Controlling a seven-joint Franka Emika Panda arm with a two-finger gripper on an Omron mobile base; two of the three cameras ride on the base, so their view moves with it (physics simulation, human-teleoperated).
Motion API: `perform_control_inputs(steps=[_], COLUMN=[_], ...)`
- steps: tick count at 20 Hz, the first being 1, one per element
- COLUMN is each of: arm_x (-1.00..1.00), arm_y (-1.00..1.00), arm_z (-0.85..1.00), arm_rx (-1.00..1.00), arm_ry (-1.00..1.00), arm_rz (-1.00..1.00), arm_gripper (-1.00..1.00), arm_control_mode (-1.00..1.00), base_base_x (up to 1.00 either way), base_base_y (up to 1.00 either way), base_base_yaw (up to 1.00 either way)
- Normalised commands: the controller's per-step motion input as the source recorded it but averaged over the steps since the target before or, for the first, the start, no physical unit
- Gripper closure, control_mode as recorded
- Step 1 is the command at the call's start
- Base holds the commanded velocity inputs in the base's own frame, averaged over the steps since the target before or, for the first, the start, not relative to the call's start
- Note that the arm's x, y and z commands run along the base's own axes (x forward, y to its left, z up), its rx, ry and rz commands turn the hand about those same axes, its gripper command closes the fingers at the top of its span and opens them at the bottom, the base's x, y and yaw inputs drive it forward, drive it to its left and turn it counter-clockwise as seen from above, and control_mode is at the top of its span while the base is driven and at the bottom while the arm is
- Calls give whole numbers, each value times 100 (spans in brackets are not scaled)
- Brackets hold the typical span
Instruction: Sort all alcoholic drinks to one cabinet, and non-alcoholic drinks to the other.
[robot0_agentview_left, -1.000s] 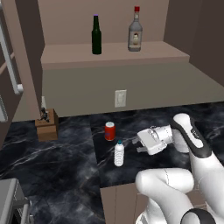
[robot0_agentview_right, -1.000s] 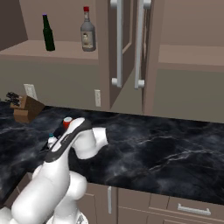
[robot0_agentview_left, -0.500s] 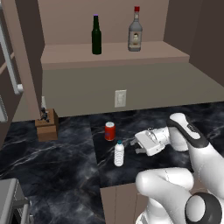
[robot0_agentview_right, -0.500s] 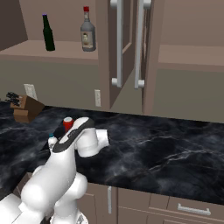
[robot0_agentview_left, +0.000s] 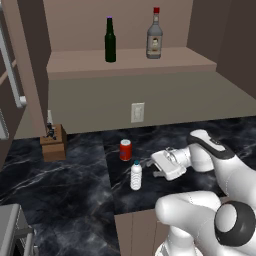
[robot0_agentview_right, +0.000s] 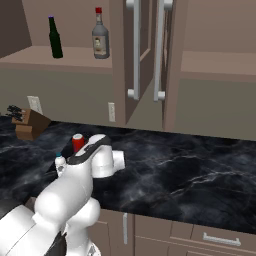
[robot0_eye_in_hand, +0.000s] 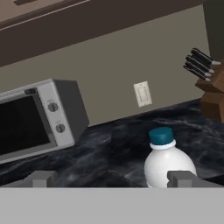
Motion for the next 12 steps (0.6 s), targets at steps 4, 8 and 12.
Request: perform_control_inputs(steps=[4, 8, 12], arm_x=[0, 0, 0], arm_y=[13, 10, 9], arm_z=[-21, -16, -9], arm_rx=[4, 3, 4], arm_ry=[-4, -1, 0], arm_rz=[0, 0, 0], arm_gripper=[-100, -100, -100], arm_control_mode=[-100, -100, -100], base_base_x=[0, 0, 0], base_base_y=[0, 0, 0], base_base_yaw=[0, 0, 0])
